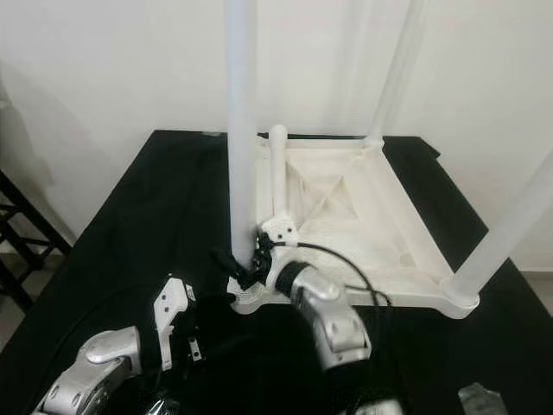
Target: Building children table
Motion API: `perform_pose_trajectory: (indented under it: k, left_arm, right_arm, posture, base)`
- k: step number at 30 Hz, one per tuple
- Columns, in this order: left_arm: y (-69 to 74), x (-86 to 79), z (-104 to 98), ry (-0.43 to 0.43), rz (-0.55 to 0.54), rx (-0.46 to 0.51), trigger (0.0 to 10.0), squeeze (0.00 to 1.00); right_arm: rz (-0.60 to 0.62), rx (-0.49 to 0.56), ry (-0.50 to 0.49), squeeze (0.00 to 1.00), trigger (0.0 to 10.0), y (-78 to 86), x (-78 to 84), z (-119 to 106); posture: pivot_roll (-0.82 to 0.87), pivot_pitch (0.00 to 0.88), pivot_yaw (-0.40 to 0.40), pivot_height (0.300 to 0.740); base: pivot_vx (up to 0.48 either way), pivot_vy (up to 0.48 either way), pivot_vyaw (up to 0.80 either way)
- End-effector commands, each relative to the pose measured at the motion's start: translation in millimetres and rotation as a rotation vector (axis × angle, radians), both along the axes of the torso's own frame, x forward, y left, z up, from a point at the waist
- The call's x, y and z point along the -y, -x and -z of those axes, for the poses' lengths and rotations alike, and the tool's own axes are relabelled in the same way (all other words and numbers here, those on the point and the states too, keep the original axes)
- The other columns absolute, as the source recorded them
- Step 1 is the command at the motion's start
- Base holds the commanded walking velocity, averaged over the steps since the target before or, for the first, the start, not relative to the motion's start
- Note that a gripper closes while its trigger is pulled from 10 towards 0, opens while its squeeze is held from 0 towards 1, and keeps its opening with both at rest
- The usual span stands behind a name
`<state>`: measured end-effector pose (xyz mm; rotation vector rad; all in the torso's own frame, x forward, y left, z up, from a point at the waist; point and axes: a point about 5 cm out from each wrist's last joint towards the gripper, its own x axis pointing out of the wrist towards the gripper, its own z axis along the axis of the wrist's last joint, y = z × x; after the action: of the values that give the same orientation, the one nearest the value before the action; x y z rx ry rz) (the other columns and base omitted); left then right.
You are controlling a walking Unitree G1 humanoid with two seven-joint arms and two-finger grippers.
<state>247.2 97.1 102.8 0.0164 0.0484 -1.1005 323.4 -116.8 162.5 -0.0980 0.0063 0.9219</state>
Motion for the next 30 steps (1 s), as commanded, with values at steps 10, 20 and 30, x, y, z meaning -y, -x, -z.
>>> perform_pose_trajectory:
  k: [10,20,30]
  left_arm:
    - [-0.8,2.0,3.8,-0.009,0.004,-0.011,10.0,0.0]
    - [-0.2,4.1,3.5,-0.007,0.003,-0.008,10.0,0.0]
    - [2.7,2.0,1.4,0.004,0.005,-0.011,10.0,0.0]
  right_arm:
    - [-0.291,0.01,0.007,0.0,10.0,-31.8,18.7,-41.8]
    - [-0.324,-0.028,-0.02,0.0,0.0,-38.4,27.0,-34.2]
    - [0.023,-0.042,-0.027,0.0,0.0,-18.8,22.7,8.0]
  posture:
    - [-0.02,0.0,-0.027,0.74]
    - [-0.02,0.0,-0.033,0.74]
    - [-0.04,0.004,-0.029,0.74]
  base:
    - [0.0,0.0,0.0]
    - [0.0,0.0,0.0]
    - [0.0,0.0,0.0]
